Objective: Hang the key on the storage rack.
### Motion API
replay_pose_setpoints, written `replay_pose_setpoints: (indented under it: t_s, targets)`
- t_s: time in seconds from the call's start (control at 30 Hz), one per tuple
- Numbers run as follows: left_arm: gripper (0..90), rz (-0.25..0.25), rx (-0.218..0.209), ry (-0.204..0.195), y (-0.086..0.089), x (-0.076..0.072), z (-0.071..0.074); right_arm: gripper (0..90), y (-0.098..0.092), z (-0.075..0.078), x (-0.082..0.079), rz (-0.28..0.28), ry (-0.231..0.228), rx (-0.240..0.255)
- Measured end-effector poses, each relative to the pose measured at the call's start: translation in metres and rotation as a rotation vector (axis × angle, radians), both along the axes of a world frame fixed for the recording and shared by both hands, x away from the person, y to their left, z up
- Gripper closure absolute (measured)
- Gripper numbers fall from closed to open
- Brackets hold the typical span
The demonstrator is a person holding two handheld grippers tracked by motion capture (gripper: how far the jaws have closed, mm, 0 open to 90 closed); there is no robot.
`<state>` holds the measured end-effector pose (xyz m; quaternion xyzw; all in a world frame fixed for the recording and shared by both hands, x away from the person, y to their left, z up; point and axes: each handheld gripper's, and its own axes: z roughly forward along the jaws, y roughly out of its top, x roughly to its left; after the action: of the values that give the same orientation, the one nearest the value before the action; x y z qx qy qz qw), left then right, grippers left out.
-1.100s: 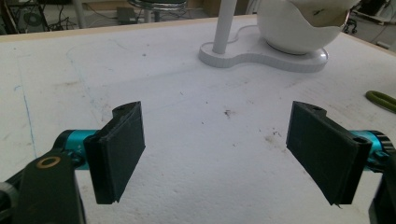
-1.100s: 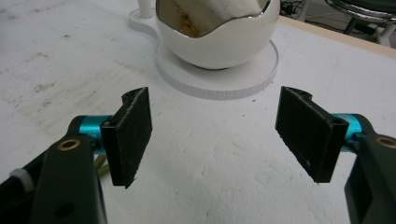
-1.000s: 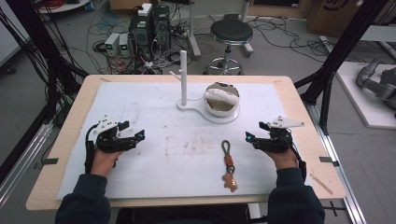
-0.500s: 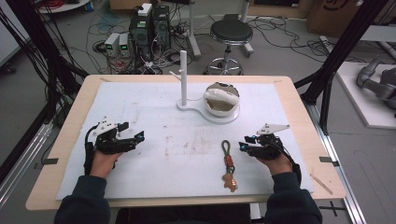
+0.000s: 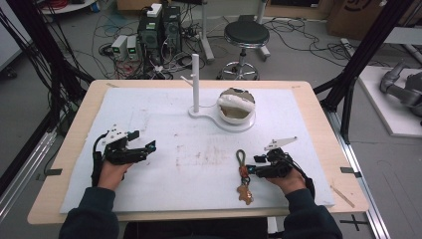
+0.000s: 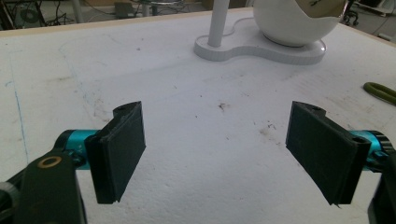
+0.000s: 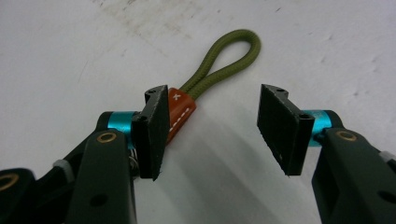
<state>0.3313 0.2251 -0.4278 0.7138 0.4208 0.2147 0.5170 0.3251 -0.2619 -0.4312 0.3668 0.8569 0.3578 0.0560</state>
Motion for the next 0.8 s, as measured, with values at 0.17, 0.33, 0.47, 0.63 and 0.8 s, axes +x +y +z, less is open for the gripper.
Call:
replay_pose_setpoints:
  t_s: [0.17,0.33,0.47,0.63,0.8]
  targets:
    - [19.9,0.005,0.000,0.004,0.001,0.000,0.000,52.6,0.009,-0.003,0.000,0.035,0.039,-0.025]
    - [20.3,-0.003,0.007,0.015,-0.001,0.001,-0.001,56.6,0.011,-0.004,0.000,0.060,0.072,0.003]
    - [20.3,0.000,0.007,0.017,0.000,0.000,-0.001,51.8,0.017,-0.004,0.000,0.069,0.075,0.001]
    - [20.4,0.006,0.004,0.018,0.001,0.000,-0.002,48.1,0.028,-0.004,-0.001,0.091,0.104,0.022]
    - [20.6,0.008,0.002,0.021,0.001,0.000,-0.002,41.7,0.040,-0.005,-0.003,0.094,0.102,0.009]
